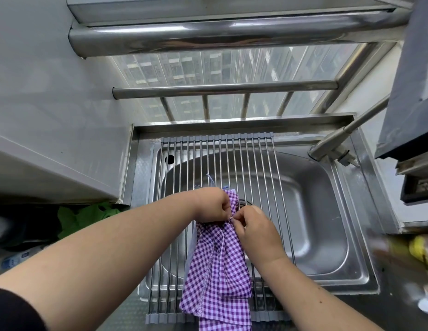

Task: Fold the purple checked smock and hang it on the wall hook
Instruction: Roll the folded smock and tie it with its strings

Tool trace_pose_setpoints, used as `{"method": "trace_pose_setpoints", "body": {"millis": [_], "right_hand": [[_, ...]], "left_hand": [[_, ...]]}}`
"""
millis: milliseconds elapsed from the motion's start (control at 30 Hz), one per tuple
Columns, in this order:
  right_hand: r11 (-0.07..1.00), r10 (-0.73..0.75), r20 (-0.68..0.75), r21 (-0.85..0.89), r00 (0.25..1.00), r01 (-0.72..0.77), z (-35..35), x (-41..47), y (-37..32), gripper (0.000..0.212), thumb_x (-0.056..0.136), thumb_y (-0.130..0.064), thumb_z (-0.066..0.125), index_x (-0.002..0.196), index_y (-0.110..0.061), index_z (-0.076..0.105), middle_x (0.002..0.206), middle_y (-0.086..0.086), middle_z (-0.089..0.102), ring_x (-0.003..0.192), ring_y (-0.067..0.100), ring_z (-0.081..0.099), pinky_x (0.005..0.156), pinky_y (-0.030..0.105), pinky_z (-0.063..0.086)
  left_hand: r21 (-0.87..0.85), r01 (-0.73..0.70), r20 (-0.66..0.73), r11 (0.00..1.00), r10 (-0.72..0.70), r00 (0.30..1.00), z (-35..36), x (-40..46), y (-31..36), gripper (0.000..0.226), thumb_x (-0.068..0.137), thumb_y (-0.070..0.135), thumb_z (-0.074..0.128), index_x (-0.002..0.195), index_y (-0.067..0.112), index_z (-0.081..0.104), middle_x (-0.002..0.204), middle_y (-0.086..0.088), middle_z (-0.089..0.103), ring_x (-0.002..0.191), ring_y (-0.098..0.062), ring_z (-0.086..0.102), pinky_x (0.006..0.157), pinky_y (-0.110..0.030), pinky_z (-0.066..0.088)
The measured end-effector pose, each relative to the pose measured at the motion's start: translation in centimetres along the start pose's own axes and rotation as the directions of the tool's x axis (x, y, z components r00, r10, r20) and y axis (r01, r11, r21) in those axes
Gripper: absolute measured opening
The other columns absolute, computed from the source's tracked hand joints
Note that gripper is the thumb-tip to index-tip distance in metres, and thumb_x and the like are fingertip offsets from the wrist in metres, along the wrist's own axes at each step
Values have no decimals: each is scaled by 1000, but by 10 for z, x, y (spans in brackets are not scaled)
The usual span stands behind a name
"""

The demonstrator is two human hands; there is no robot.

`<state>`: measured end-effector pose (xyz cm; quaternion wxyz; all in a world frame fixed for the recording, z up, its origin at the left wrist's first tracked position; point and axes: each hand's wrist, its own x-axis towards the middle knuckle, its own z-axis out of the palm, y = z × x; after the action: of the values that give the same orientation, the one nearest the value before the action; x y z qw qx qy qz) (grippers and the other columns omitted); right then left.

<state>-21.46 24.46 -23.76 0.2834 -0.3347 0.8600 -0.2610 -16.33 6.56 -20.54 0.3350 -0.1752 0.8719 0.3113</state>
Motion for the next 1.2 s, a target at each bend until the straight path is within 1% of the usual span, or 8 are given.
{"method": "trace_pose_setpoints", "body": {"millis": [133, 200, 333, 467, 667, 833, 1033, 1200], "right_hand": [[1000, 8, 0, 16, 1000, -8, -2, 1, 3, 15, 101, -31, 69, 89, -25, 62, 94, -11, 56, 80, 9, 58, 69, 31, 52], [1000, 12, 4, 21, 1000, -12, -3, 1, 3, 16, 100, -33, 69, 89, -25, 61, 93, -11, 57, 80, 9, 58, 68, 28, 50], [1000, -1, 62, -8, 998, 1, -2, -1, 1, 17, 103, -36, 64, 90, -26, 61, 94, -12, 56, 80, 8, 57, 68, 27, 49], [1000, 6, 81, -5, 997, -6, 1, -2, -2, 16, 104, -36, 63, 90, -28, 61, 95, -13, 55, 79, 8, 57, 67, 26, 48], [1000, -15, 132, -10, 991, 16, 1, -2, -3, 17, 105, -36, 61, 90, -30, 57, 95, -14, 54, 80, 6, 56, 65, 21, 44], [998, -31, 183, -56, 983, 42, -2, -3, -2, 21, 106, -34, 59, 86, -33, 51, 93, -14, 53, 80, 5, 54, 64, 20, 39], [999, -19, 180, -32, 983, 25, -4, 1, -5, 19, 105, -34, 61, 87, -30, 54, 93, -13, 55, 80, 6, 55, 65, 21, 40], [1000, -6, 169, -18, 986, 9, -4, 0, -6, 21, 104, -35, 63, 85, -32, 54, 92, -12, 57, 80, 7, 56, 68, 25, 47]], "left_hand": [[8, 14, -14, 1000, -14, 1000, 3, -3, 1, 18, 98, 27, 60, 99, 13, 73, 98, -5, 73, 90, -20, 69, 82, -37, 59], [0, 27, -24, 1000, -27, 999, 3, -3, 1, 21, 96, 26, 59, 95, 10, 72, 94, -9, 73, 81, -22, 67, 79, -40, 59], [-47, 32, -46, 998, -34, 998, 2, -6, 0, 11, 92, 23, 65, 85, 17, 70, 84, 0, 70, 71, -13, 60, 65, -30, 55], [-71, 39, -42, 997, -42, 998, 2, -7, -3, 9, 92, 24, 68, 91, 16, 71, 91, -2, 72, 76, -13, 63, 70, -31, 57], [-80, 59, -52, 995, -63, 997, 3, -9, -7, 15, 91, 23, 67, 96, 9, 72, 95, -9, 74, 70, -14, 59, 66, -32, 56], [-48, 74, -89, 996, -78, 993, 7, -7, -6, 20, 90, 20, 65, 98, 2, 70, 83, -8, 65, 67, -18, 54, 70, -42, 58], [-55, 2, -72, 999, -6, 997, 6, -9, -10, 6, 92, 22, 61, 94, 19, 66, 92, 0, 68, 80, -15, 62, 70, -30, 53], [-147, -39, -48, 988, 32, 998, 4, -12, -19, 15, 96, 21, 66, 106, 29, 74, 90, 14, 66, 79, -3, 62, 74, -22, 51]]}}
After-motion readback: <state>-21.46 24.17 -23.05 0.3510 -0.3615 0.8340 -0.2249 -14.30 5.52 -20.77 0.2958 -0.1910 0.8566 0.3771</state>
